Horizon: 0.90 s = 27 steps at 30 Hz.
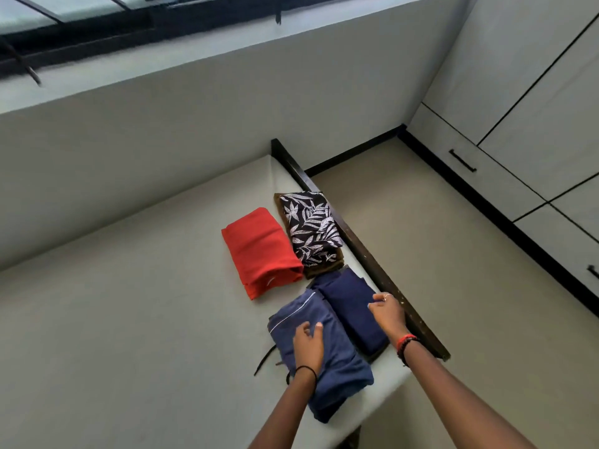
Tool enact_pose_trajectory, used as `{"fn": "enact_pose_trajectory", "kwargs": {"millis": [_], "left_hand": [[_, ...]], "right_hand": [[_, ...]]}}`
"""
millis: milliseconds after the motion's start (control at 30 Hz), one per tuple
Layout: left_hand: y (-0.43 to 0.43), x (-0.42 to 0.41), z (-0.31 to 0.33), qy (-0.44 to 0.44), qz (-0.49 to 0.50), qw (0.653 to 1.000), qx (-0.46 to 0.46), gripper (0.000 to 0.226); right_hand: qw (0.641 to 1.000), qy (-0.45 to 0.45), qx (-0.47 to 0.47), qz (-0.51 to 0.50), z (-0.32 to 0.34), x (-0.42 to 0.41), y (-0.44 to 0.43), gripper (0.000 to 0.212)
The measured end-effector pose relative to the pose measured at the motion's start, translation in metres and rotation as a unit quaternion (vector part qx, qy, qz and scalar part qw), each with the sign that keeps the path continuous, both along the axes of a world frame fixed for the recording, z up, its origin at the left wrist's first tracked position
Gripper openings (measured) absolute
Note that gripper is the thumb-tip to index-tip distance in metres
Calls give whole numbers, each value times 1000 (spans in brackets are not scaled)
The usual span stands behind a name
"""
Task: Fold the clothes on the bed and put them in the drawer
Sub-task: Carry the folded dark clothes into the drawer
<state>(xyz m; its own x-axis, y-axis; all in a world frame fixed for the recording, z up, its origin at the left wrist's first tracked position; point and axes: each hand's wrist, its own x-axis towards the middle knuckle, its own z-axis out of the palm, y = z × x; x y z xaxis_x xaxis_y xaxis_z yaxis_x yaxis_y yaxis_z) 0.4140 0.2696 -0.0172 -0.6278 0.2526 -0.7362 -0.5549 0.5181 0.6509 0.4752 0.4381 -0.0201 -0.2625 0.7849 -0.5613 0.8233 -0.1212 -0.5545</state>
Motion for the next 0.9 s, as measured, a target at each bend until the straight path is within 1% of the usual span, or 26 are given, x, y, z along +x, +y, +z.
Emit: {"fn": "enact_pose_trajectory", "kwargs": {"millis": [33, 67, 133, 167, 200, 233, 267, 300, 367, 433, 467, 533, 633, 733, 900], "left_hand": [[9, 6, 0, -5, -4, 1000, 5, 7], [19, 13, 0, -10, -7, 1000, 7, 8], [35, 21, -1, -4, -22, 1000, 6, 20], [46, 28, -3, -4, -26, 1000, -3, 21], [51, 31, -5, -9, -31, 999, -3, 10], [61, 37, -7, -17, -34, 999, -9, 11], [72, 42, -11, -19, -33, 999, -17, 27], [79, 43, -12, -18, -30, 999, -23, 36], [101, 43, -18, -9, -7, 1000, -28, 39], [122, 44, -29, -7, 10, 999, -43, 39], [126, 42, -34, -4, 15, 999, -47, 40], [142, 50, -48, -10, 41, 997, -62, 41], [162, 54, -63, -1, 76, 994, -76, 45], [184, 57, -82, 5, 105, 990, -96, 46], [192, 61, -110, -5, 148, 982, -114, 48]], "right_hand": [[1000, -5, 2, -1, -1, 5, 6, 28], [1000, -10, 7, 2, -4, 10, 12, 28], [1000, -10, 8, 14, -11, 19, 22, 27], [1000, -14, 4, 18, -16, 26, 30, 27], [1000, -18, 3, 22, -18, 28, 32, 27], [999, -22, -1, 24, -23, 34, 38, 28], [999, -25, -1, 30, -28, 37, 45, 29], [999, -25, -1, 34, -31, 38, 50, 29], [998, -30, 5, 57, -40, 33, 66, 29], [996, -36, -26, 84, -52, 29, 79, 32], [993, -36, -47, 102, -54, 26, 80, 38], [983, -45, -92, 151, -70, 27, 92, 58], [966, -56, -132, 215, -87, 25, 111, 82], [953, -43, -184, 237, -105, 19, 132, 93], [934, -29, -272, 229, -136, 12, 144, 103]]}}
